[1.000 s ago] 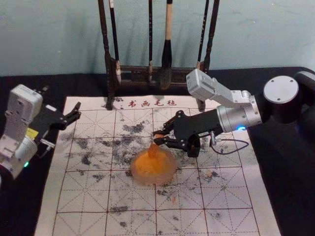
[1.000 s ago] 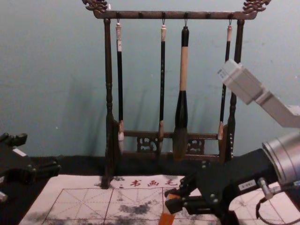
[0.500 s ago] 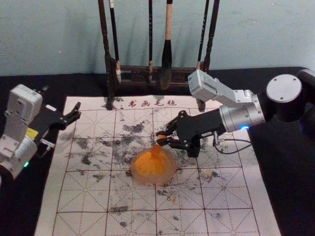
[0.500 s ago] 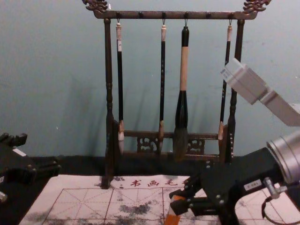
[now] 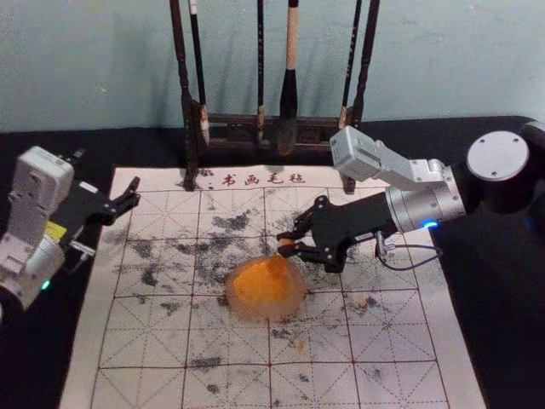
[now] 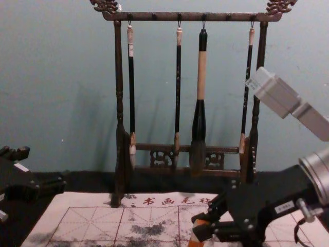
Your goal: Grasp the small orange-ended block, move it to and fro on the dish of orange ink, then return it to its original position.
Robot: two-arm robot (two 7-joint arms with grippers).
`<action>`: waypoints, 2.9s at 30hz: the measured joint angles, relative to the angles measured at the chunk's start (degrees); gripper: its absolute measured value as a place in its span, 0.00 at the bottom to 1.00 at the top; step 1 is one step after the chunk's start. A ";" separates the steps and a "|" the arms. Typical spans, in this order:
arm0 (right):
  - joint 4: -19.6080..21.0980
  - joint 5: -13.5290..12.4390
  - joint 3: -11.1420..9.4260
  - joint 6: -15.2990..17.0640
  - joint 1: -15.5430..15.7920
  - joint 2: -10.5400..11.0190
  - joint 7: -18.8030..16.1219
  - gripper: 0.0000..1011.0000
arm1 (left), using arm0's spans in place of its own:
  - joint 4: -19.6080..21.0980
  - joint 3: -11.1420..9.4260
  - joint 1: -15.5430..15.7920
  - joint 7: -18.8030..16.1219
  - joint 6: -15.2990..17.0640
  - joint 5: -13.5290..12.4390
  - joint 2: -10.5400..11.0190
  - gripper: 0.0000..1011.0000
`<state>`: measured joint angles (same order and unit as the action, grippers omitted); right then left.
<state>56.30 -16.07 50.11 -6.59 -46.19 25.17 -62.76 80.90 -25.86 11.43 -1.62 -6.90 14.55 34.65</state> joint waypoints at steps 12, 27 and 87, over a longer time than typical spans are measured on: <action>0.81 -0.18 0.20 0.03 0.25 0.42 -0.31 0.13 | 0.00 0.00 0.00 0.00 0.00 0.00 0.00 0.99; 2.67 -0.50 0.86 -0.08 0.62 1.15 -1.21 0.13 | 0.00 0.00 0.00 0.00 0.00 0.00 0.00 0.99; -3.44 0.56 3.22 -1.86 -3.07 -4.61 -1.74 0.13 | 0.00 0.00 0.00 0.00 0.00 0.00 0.00 0.99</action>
<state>52.86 -15.52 53.33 -8.45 -49.26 20.56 -64.50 80.90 -25.86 11.43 -1.62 -6.91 14.55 34.65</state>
